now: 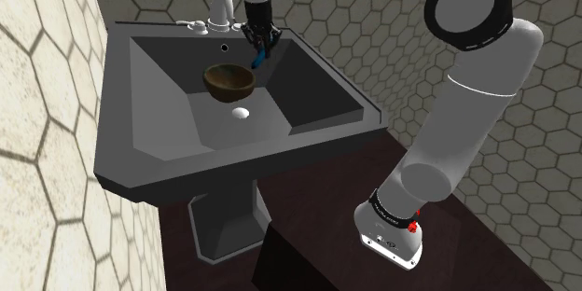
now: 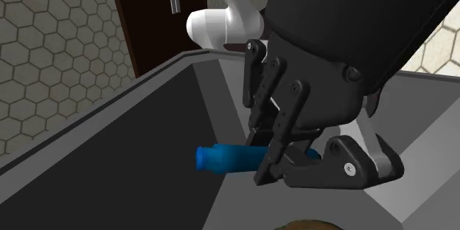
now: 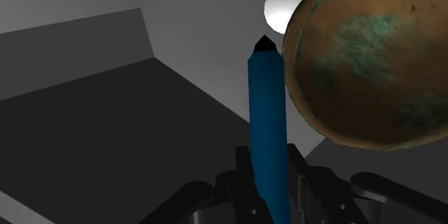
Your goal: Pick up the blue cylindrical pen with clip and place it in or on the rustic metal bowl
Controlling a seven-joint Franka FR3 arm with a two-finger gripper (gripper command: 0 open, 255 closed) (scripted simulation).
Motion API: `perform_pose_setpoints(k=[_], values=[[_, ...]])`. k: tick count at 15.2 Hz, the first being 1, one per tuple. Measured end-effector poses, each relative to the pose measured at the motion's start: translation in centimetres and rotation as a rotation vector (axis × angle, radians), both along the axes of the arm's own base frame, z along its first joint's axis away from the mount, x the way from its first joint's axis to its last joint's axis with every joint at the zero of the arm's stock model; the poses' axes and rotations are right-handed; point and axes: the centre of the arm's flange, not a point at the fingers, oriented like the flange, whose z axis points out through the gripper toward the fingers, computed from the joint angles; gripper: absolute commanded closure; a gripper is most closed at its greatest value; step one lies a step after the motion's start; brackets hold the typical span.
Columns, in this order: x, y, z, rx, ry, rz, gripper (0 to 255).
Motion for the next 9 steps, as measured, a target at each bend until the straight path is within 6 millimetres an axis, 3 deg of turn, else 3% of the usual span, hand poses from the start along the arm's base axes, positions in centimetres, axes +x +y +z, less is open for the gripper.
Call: perform_pose_setpoints(k=[4,9], values=[[4.4,2.7,0.0,0.000,0.000,0.000,255],[5.2,3.3,-1.7,0.000,0.001,0.000,255]])
